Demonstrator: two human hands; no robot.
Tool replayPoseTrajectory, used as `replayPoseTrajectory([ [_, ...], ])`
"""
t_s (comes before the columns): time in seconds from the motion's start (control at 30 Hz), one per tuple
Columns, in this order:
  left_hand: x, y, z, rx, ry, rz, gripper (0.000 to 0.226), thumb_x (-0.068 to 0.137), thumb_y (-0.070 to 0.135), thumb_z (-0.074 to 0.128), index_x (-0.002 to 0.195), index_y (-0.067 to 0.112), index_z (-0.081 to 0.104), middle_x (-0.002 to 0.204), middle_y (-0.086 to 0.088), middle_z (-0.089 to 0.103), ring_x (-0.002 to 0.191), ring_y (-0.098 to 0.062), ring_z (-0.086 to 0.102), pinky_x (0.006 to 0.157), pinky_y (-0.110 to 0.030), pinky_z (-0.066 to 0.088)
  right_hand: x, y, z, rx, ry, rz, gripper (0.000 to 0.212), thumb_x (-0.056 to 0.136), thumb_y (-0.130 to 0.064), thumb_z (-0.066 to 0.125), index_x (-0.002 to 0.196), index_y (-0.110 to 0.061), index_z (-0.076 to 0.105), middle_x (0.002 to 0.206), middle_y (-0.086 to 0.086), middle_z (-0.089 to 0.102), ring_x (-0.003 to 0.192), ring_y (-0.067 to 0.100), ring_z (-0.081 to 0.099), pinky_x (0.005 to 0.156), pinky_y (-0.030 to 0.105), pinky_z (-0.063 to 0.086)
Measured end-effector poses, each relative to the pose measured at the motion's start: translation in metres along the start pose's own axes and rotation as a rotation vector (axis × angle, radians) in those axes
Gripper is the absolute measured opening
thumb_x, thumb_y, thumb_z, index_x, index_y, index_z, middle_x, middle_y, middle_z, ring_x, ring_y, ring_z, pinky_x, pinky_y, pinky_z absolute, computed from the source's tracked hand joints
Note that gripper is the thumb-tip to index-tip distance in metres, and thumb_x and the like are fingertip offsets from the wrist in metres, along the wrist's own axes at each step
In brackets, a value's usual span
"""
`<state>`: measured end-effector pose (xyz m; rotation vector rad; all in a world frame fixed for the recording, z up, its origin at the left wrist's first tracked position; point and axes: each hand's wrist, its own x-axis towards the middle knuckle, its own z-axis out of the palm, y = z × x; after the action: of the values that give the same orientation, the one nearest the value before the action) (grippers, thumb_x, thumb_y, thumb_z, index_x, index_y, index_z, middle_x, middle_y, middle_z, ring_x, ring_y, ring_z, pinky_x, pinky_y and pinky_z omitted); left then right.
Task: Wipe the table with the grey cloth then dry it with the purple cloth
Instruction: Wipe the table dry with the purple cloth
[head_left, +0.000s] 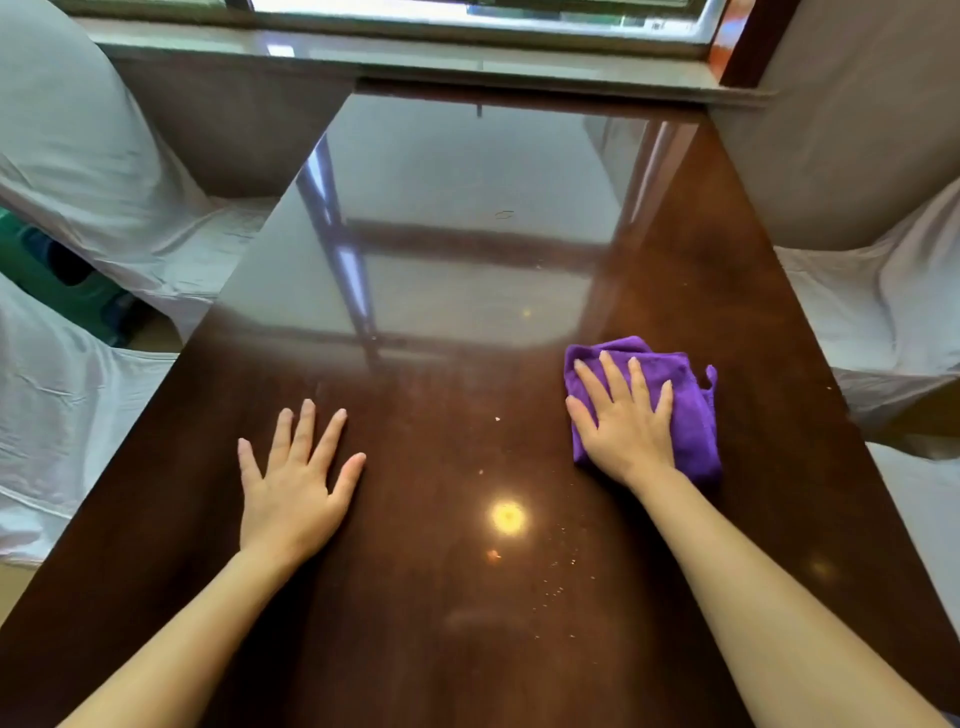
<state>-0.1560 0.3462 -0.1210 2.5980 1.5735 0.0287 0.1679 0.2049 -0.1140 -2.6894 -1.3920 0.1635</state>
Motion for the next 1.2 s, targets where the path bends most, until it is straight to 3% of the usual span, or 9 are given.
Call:
replayPoseTrajectory([
  [0.2,0.001,-0.001,0.004,0.000,0.004,0.004,0.066,0.080,0.066,0.000,0.140,0.040,-0.007,0.158,0.003,-0.003,0.143,-0.015,-0.012,0.113,-0.055,-0.007,0.040,-0.037,0.012,-0.019,0.027,-0.081,0.052,0.094,-0.051,0.012,0.145,-0.038,0.008,0.159,-0.007,0.008,0.145,0.024,0.003,0.113,0.056,-0.005],
  [0.37,0.000,-0.002,0.005,-0.003,-0.006,0.009,0.066,0.079,0.066,-0.002,0.140,0.041,-0.008,0.158,0.003,-0.006,0.143,-0.016,-0.014,0.113,-0.056,-0.008,0.025,-0.078,0.009,-0.004,-0.074,-0.402,0.048,0.097,-0.045,0.017,0.144,-0.040,0.011,0.157,-0.013,0.012,0.145,0.019,0.003,0.114,0.050,-0.006],
  [0.57,0.002,-0.003,0.003,-0.015,-0.016,0.012,0.064,0.082,0.065,0.001,0.140,0.040,-0.007,0.158,0.003,-0.004,0.143,-0.016,-0.013,0.113,-0.056,-0.007,-0.082,-0.095,-0.003,0.003,-0.253,-0.733,0.048,0.097,-0.043,0.020,0.144,-0.039,0.014,0.156,-0.014,0.012,0.144,0.020,-0.006,0.113,0.042,-0.017],
  [0.7,0.000,-0.002,0.001,-0.021,-0.022,0.016,0.067,0.080,0.065,-0.003,0.141,0.039,-0.007,0.158,0.002,-0.004,0.144,-0.016,-0.013,0.113,-0.057,-0.007,-0.155,-0.073,-0.003,-0.166,-0.207,-0.911,0.050,0.097,-0.047,0.018,0.145,-0.035,0.015,0.154,-0.015,0.022,0.143,0.018,0.013,0.109,0.045,0.010],
  [0.77,0.000,-0.001,0.000,-0.023,-0.022,0.016,0.068,0.078,0.066,-0.005,0.140,0.039,-0.008,0.158,0.002,-0.004,0.143,-0.016,-0.013,0.113,-0.057,-0.007,-0.169,-0.053,-0.006,-0.184,-0.206,-0.901,0.053,0.095,-0.053,0.021,0.145,-0.035,0.017,0.153,-0.014,0.024,0.142,0.015,0.020,0.107,0.042,0.020],
  [0.87,0.000,0.000,0.000,-0.031,-0.022,0.012,0.067,0.078,0.067,-0.006,0.139,0.040,-0.011,0.158,0.003,-0.005,0.143,-0.016,-0.014,0.113,-0.057,-0.008,-0.148,-0.031,-0.013,-0.164,-0.179,-0.829,0.058,0.089,-0.062,0.033,0.142,-0.039,0.025,0.151,-0.010,0.029,0.140,0.019,0.025,0.106,0.043,0.022],
  [0.97,0.000,0.000,0.001,-0.031,-0.012,0.015,0.066,0.079,0.067,-0.004,0.139,0.040,-0.011,0.158,0.002,-0.004,0.143,-0.016,-0.014,0.113,-0.057,-0.008,-0.097,-0.028,-0.013,-0.153,-0.153,-0.673,0.061,0.084,-0.063,0.035,0.141,-0.042,0.026,0.152,-0.007,0.023,0.141,0.028,0.020,0.109,0.047,0.010],
  [1.07,0.000,0.000,0.001,-0.031,-0.013,0.016,0.064,0.081,0.067,-0.005,0.138,0.040,-0.012,0.158,0.002,-0.005,0.143,-0.017,-0.014,0.113,-0.057,-0.009,-0.045,-0.040,-0.006,-0.081,-0.102,-0.465,0.061,0.084,-0.064,0.027,0.140,-0.048,0.011,0.155,-0.010,0.006,0.145,0.022,0.002,0.114,0.047,-0.005],
  [1.2,0.000,0.000,0.002,-0.037,-0.002,0.014,0.065,0.080,0.066,-0.003,0.139,0.039,-0.012,0.158,0.002,-0.005,0.143,-0.016,-0.015,0.113,-0.057,-0.009,0.022,-0.062,0.003,-0.002,-0.014,-0.250,0.056,0.089,-0.058,0.033,0.142,-0.044,0.019,0.158,-0.006,0.009,0.145,0.022,0.002,0.112,0.058,-0.003],
])
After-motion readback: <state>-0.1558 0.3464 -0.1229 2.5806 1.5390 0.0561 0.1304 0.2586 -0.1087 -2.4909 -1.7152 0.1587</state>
